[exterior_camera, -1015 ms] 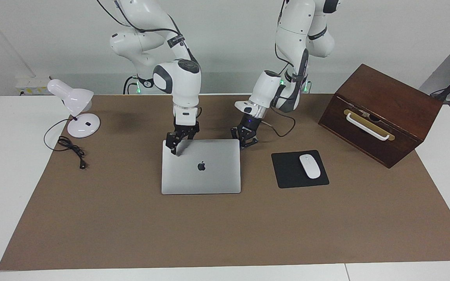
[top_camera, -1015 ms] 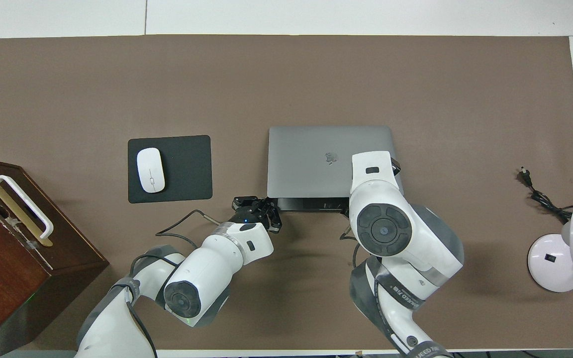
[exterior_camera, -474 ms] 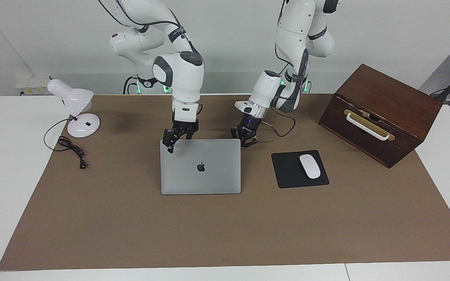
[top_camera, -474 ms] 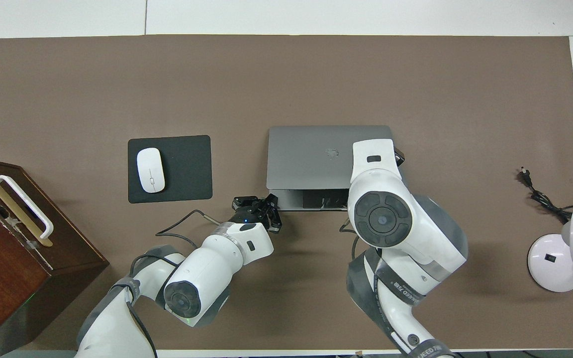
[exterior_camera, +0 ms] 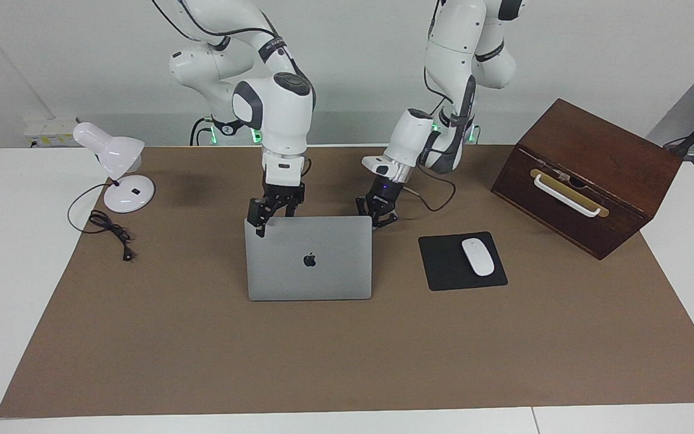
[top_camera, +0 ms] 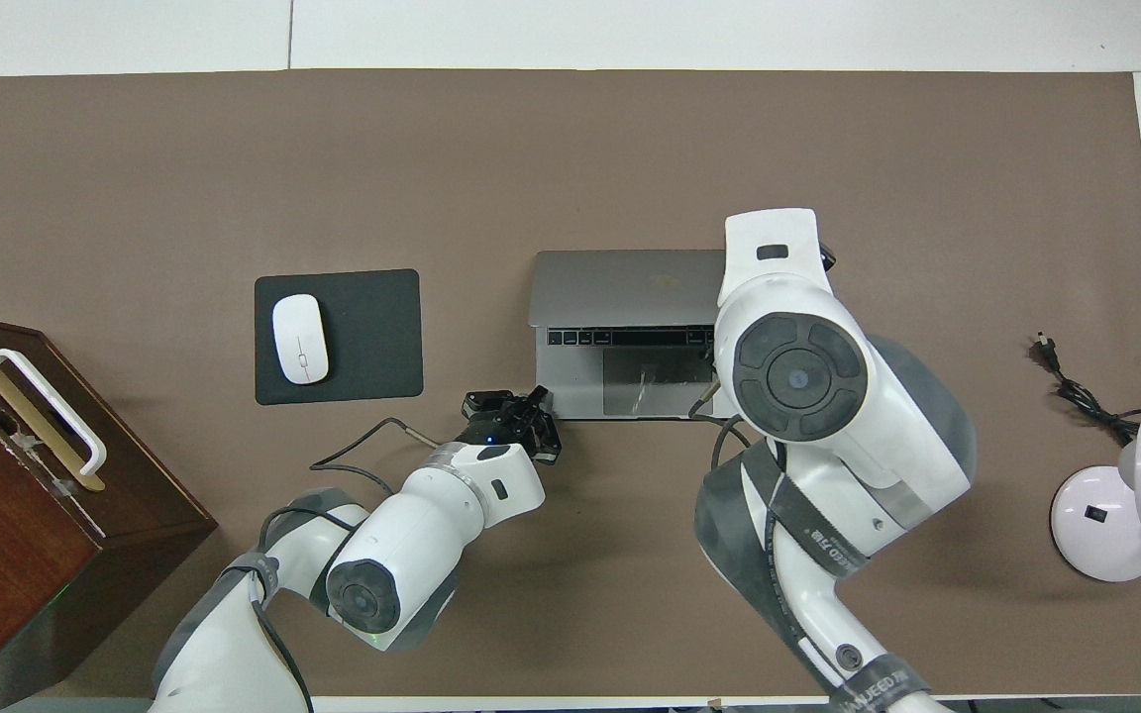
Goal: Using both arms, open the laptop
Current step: 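Lift the laptop lid upward and away with the right gripper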
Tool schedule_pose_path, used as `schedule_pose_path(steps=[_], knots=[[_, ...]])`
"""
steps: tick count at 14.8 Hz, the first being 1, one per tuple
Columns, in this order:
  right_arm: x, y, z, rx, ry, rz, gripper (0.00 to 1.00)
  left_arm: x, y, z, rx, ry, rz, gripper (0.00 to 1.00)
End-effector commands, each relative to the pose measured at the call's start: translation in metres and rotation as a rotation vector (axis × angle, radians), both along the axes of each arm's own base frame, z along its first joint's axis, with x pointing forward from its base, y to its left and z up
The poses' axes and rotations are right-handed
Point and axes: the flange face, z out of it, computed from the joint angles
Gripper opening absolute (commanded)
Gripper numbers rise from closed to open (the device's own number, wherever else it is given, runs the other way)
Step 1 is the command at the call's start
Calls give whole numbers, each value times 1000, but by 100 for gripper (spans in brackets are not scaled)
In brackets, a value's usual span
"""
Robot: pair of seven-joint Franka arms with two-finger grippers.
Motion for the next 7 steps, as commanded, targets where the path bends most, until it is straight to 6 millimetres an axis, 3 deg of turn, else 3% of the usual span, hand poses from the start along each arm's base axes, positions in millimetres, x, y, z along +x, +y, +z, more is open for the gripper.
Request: schedule_pose_path(steps=[1, 7], knots=[[21, -15, 2, 32, 25, 15, 100, 6, -1, -17, 14, 5, -2, 0], [45, -34, 8, 57, 1, 8, 100, 6, -1, -17, 15, 6, -2, 0]])
